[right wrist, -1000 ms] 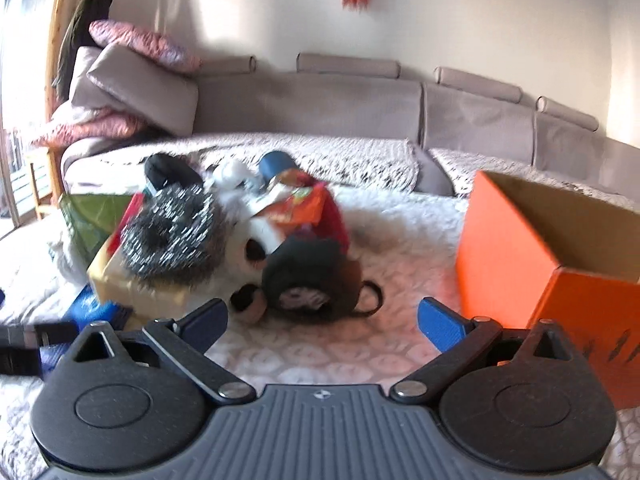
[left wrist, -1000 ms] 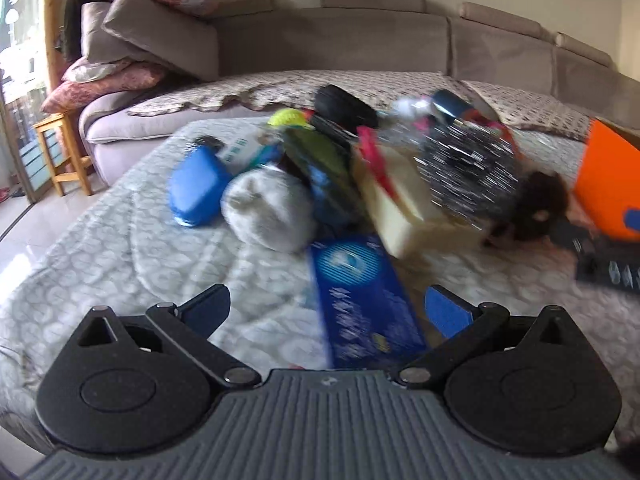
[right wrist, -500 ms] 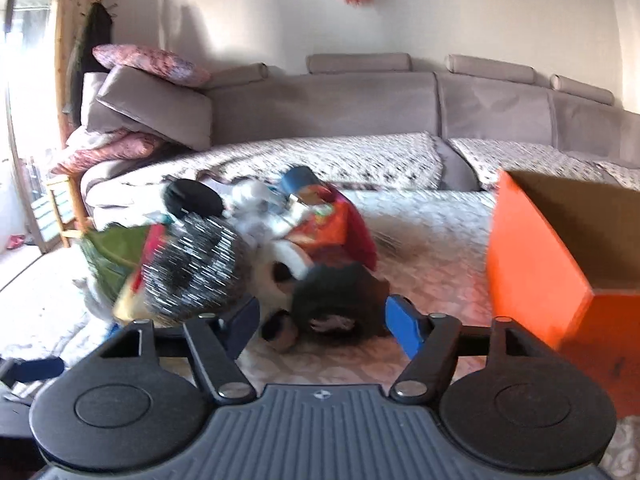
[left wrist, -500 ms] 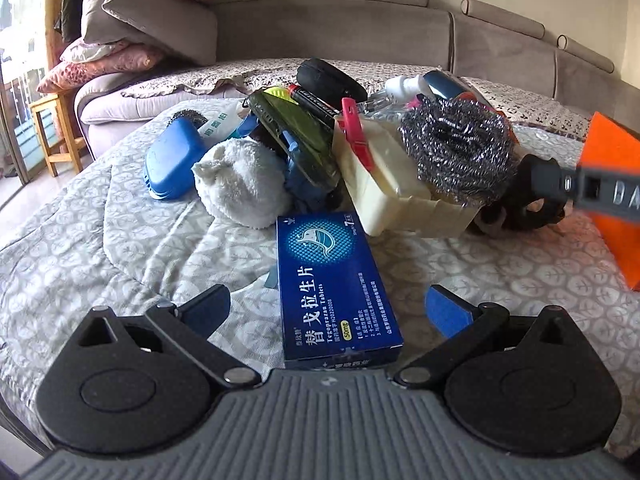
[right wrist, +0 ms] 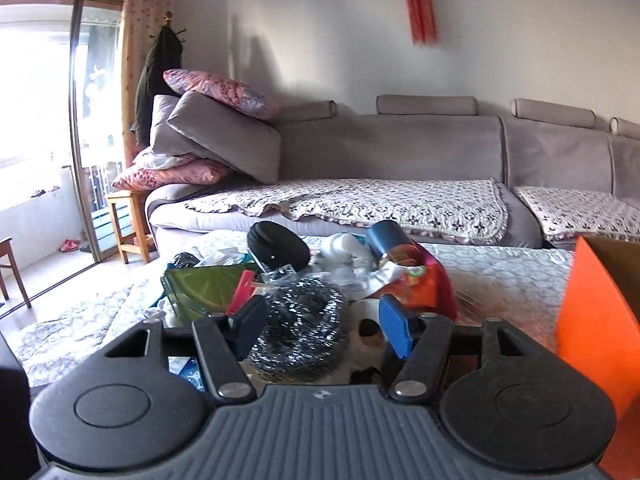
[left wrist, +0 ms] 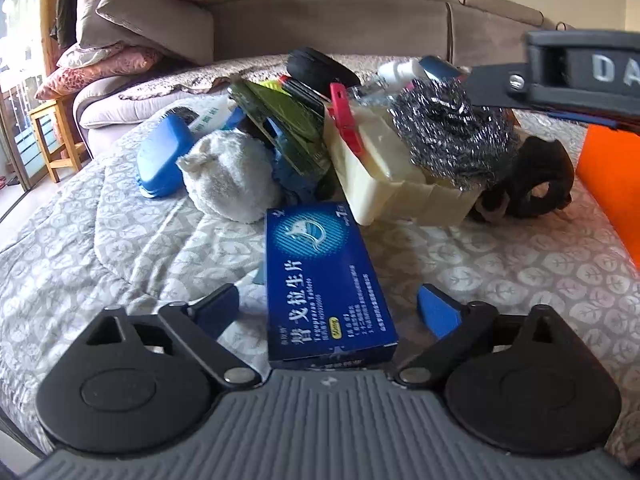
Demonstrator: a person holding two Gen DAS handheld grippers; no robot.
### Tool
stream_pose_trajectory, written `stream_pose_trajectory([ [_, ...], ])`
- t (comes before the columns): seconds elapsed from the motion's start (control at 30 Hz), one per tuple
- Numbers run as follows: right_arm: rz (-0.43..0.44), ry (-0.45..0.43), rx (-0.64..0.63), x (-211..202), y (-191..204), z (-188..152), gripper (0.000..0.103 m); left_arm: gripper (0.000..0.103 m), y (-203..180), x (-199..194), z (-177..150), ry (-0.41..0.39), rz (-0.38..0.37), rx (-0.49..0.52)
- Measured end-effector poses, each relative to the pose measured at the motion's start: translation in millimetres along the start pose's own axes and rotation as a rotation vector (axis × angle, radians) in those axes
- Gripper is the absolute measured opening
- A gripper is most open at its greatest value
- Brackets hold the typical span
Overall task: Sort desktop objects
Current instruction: 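Grasp the blue medicine box with the left tool while the right tool grasps the steel wool scrubber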
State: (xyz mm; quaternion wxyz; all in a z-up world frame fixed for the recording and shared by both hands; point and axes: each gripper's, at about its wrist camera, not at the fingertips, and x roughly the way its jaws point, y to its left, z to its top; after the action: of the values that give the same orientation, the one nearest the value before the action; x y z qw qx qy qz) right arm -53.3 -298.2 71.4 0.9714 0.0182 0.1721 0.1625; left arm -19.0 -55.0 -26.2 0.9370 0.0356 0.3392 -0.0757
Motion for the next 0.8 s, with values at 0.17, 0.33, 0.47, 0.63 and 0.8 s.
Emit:
stream_pose_trajectory([
  [0.17,0.006,0.032,0.012,11,-3,0,0.061,0.089,-4,-3,-3,-0.005,-0.006,0.01],
  [0.33,0.032,0.052,0.019,14,-3,-3,0.062,0.083,-3,-7,-5,-0.013,-0.019,0.025],
  [0.47,0.04,0.06,0.015,16,0,-5,0.064,0.083,1,-9,-5,-0.011,-0.026,0.016],
  [0.63,0.055,0.057,-0.004,19,4,-3,0.078,0.083,3,-13,-6,-0.011,-0.024,0.017],
  [0.8,0.056,0.05,-0.044,19,9,-4,0.083,0.083,6,-18,-8,-0.015,-0.024,0.017],
])
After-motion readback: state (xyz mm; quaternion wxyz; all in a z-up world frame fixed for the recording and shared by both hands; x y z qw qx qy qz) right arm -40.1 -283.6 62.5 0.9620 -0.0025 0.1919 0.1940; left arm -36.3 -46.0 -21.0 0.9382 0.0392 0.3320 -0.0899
